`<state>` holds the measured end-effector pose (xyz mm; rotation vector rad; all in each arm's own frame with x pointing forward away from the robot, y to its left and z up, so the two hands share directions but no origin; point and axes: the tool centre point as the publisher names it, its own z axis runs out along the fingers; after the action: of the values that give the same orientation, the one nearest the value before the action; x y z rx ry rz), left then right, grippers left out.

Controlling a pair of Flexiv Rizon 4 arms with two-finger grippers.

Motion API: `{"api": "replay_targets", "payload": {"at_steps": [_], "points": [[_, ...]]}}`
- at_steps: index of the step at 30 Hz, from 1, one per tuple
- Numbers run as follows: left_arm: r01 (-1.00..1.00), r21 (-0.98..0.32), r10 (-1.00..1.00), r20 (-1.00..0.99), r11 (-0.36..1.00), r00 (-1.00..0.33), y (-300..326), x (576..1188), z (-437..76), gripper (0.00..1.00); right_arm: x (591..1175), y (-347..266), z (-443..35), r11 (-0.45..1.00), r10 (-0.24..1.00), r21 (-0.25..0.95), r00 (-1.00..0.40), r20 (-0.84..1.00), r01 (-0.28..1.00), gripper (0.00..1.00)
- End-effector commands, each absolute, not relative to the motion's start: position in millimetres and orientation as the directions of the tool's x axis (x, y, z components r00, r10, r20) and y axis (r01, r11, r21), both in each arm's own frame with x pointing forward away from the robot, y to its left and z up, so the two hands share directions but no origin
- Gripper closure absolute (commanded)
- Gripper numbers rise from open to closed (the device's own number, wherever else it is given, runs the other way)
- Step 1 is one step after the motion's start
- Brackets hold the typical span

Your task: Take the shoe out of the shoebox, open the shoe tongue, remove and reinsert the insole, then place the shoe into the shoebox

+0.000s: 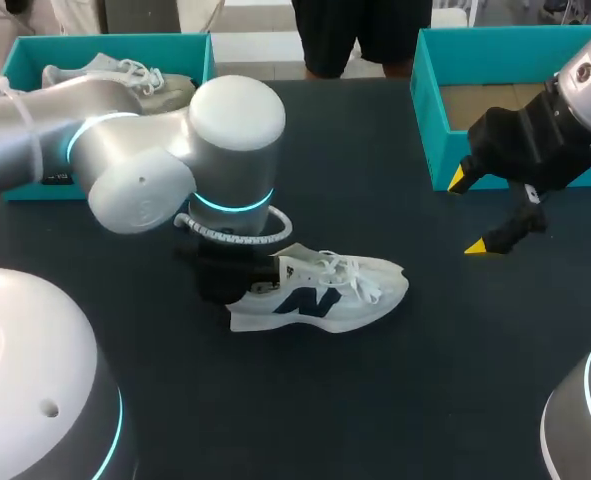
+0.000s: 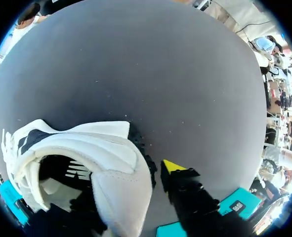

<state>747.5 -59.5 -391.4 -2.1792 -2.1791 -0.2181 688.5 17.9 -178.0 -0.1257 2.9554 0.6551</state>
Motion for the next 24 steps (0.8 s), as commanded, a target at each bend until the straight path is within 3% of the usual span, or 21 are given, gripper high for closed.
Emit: {"api": "replay_targets", "payload": {"at_steps": [1, 12, 24], "points": [[0.999, 0.048, 0.998, 0.064, 0.015, -0.018, -46, 749, -372, 0.0, 691, 20, -179, 0.904, -0.057, 0.414, -0.991, -0.123, -0.104, 0.0], [0.979, -0.139, 0.963, -0.207, 0.148, -0.175, -28, 741, -309, 0.0, 691, 20, -179, 0.904, -0.057, 0.414, -0.991, -0.123, -0.104, 0.0], [0.921, -0.253, 0.891, -0.274, 0.297, -0.363, -14, 723, -278, 0.0, 691, 20, -179, 0.904, -0.057, 0.414, -0.991, -0.123, -0.104, 0.0]]}}
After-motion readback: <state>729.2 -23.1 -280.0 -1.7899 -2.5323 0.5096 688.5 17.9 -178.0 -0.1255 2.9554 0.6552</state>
